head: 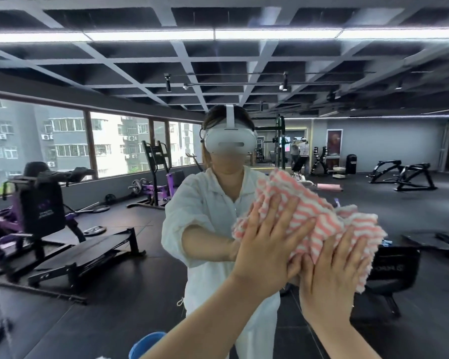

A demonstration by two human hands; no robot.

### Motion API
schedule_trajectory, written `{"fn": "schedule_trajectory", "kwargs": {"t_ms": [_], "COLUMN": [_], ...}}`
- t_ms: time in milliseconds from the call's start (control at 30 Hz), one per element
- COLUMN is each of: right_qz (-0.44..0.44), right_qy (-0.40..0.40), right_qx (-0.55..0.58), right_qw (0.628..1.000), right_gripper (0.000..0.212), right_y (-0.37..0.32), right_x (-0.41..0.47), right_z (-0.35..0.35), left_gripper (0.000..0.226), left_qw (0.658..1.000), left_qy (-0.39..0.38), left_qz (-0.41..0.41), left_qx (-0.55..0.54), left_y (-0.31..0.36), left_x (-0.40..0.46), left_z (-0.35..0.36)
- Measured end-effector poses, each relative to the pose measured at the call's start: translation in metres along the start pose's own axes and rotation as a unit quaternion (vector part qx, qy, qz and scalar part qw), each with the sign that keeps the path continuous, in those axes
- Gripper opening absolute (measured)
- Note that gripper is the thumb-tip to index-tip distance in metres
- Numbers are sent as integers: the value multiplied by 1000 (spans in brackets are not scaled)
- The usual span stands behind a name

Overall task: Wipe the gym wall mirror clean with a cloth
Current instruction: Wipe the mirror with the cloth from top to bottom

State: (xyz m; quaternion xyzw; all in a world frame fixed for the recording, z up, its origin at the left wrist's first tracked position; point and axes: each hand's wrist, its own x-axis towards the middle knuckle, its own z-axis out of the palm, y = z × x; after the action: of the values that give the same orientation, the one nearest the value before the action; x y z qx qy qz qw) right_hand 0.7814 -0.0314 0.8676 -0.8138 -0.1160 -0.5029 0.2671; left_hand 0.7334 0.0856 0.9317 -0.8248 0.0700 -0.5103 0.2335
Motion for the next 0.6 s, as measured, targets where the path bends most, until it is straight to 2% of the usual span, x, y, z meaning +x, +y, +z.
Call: {"fn": "schedule_trajectory", "kwargs": {"t_ms": [100, 200, 367, 600], "right_qz": [-4, -48, -132, -227], "right_qy": [-14, -9, -16, 12], "right_qx": [5, 3, 20, 60], "right_qw": [1000, 999, 991, 972], "right_gripper": [66, 64, 63, 67], "right_y": [-14, -45, -120, -230], "right_x": [-19, -27, -33, -48], "right_z": [8, 14, 22, 36], "left_gripper": [61, 62, 56, 61], "left_qw": [1000, 999, 993, 972], "left_qy": [15, 21, -9, -11], "left_qz": [11, -17, -92, -212], "left_qx": [9, 31, 67, 99], "left_y": [-17, -45, -112, -198], "left_x": [-23, -50, -102, -183], "left_z": [0, -3, -14, -25]}}
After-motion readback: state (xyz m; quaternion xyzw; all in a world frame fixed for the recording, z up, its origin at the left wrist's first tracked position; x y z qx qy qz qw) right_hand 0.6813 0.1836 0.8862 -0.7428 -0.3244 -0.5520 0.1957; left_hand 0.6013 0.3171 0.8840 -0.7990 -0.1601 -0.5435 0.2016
